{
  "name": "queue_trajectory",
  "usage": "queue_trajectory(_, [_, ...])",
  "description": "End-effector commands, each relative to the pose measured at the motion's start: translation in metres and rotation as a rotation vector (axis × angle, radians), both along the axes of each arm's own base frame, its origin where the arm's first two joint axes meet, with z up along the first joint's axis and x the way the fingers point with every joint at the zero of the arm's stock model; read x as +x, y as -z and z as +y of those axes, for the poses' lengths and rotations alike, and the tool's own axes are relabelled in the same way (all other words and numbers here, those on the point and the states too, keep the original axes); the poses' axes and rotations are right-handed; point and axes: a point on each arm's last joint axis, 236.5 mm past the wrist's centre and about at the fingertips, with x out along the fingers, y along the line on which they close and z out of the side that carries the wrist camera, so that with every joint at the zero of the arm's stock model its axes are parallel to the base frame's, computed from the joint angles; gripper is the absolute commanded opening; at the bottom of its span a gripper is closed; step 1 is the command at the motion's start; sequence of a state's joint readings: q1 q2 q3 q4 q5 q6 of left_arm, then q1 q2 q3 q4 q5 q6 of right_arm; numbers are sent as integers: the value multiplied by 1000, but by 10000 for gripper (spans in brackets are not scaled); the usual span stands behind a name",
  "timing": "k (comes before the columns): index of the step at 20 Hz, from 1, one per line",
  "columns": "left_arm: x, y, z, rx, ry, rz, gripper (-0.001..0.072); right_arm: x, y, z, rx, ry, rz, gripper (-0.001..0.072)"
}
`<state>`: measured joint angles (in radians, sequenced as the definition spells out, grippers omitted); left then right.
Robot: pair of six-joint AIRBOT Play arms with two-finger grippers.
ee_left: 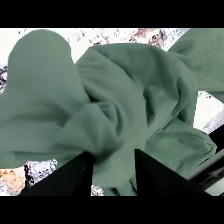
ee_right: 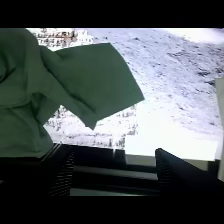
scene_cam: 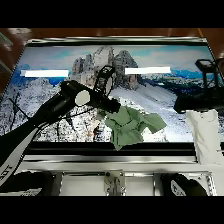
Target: Fold the shirts.
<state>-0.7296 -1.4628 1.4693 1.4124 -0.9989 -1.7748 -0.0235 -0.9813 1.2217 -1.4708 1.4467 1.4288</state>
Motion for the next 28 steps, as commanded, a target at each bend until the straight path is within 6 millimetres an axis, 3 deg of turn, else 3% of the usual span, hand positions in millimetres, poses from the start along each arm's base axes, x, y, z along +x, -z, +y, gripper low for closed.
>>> queue_trajectory(1, [20, 1, 34, 31, -95, 57, 407, 21, 24, 29, 120, -40, -38, 636])
queue_trajectory(2, [34, -14, 56, 31, -144, 60, 639, 28, 25, 24, 103, -32, -58, 636])
queue_trajectory(3, [43, -27, 85, 43, -198, 80, 680, 35, 26, 14, 96, -4, -73, 636])
queue_trajectory(4, [48, -35, 114, 64, -247, 110, 708, 38, 28, 0, 93, 35, -77, 636])
queue_trajectory(6, [40, -31, 171, 134, -304, 201, 708, 37, 38, -37, 99, 146, -43, 636])
queue_trajectory(8, [22, -9, 204, 190, -298, 319, 708, 23, 56, -67, 181, 244, 53, 636])
queue_trajectory(9, [13, 8, 208, 180, -299, 379, 707, 18, 64, -74, 250, 291, 89, 636])
queue_trajectory(11, [6, 46, 193, 96, -319, 444, 708, 16, 77, -79, 411, 375, 120, 636])
queue_trajectory(13, [10, 79, 162, -60, -375, 471, 707, 7, 94, -72, 498, 375, 194, 636])
queue_trajectory(16, [30, 110, 124, -297, -500, 495, 707, -2, 115, -64, 536, 374, 268, 636])
queue_trajectory(19, [34, 141, 107, -319, -495, 542, 706, -2, 125, -64, 546, 380, 295, 635])
queue_trajectory(22, [38, 160, 103, -303, -504, 558, 706, 0, 128, -66, 545, 389, 293, 635])
queue_trajectory(28, [47, 173, 96, -298, -491, 565, 704, 0, 133, -62, 562, 419, 303, 636])
